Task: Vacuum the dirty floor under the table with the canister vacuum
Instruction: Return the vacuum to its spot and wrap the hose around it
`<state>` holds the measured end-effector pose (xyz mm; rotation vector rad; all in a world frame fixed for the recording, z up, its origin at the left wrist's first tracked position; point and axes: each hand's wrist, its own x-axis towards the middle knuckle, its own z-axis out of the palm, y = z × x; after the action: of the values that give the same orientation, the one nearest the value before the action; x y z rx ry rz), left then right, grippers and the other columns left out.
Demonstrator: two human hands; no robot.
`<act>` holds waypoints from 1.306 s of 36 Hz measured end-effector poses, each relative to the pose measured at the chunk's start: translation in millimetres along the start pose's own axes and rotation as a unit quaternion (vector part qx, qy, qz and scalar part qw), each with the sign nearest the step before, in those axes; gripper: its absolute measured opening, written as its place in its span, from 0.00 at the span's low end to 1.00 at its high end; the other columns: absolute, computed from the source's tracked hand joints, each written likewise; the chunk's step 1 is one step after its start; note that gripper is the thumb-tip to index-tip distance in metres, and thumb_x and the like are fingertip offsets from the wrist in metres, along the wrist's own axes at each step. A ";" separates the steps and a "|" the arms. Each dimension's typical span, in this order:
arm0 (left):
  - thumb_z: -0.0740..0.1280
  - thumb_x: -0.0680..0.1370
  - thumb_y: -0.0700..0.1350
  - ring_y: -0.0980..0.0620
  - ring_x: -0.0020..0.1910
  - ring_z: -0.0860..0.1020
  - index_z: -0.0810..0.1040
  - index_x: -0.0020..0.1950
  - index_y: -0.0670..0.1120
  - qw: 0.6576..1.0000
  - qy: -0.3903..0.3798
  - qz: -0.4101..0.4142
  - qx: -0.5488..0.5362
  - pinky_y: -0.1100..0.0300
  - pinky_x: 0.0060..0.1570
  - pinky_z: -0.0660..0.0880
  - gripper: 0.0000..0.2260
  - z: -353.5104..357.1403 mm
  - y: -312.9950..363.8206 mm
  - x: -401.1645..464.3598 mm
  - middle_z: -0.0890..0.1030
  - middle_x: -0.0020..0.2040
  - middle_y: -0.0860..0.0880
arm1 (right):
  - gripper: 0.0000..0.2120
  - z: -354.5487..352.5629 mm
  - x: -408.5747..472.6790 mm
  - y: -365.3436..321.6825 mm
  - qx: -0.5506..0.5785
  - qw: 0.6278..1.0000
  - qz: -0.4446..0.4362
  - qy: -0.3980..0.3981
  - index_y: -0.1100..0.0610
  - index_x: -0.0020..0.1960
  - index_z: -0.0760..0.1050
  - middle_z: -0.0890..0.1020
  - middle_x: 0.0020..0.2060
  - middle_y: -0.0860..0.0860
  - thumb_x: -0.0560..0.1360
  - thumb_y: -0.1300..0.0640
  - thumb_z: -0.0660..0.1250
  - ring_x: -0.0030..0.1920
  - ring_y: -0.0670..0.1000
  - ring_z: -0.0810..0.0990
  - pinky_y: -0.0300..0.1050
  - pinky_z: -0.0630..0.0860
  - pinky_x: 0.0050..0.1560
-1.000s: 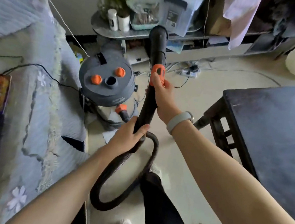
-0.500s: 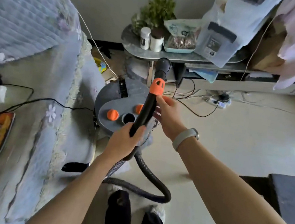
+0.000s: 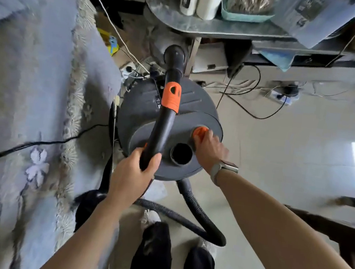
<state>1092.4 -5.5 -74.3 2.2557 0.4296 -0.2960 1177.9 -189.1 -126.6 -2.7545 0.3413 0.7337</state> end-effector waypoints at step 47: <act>0.69 0.76 0.52 0.64 0.31 0.77 0.77 0.37 0.50 0.984 -0.148 0.007 -0.099 0.73 0.33 0.69 0.10 -71.5 -25.7 23.9 0.80 0.28 0.56 | 0.42 -13.3 -46.1 -66.7 -0.085 0.878 -0.404 0.244 0.50 0.73 0.57 0.64 0.68 0.60 0.65 0.56 0.75 0.67 0.61 0.63 0.66 0.68 0.62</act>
<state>1109.2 69.6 -53.5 1.9800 0.2720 -0.5487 1164.5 -123.7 -78.7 -2.8053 -0.7898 -0.1602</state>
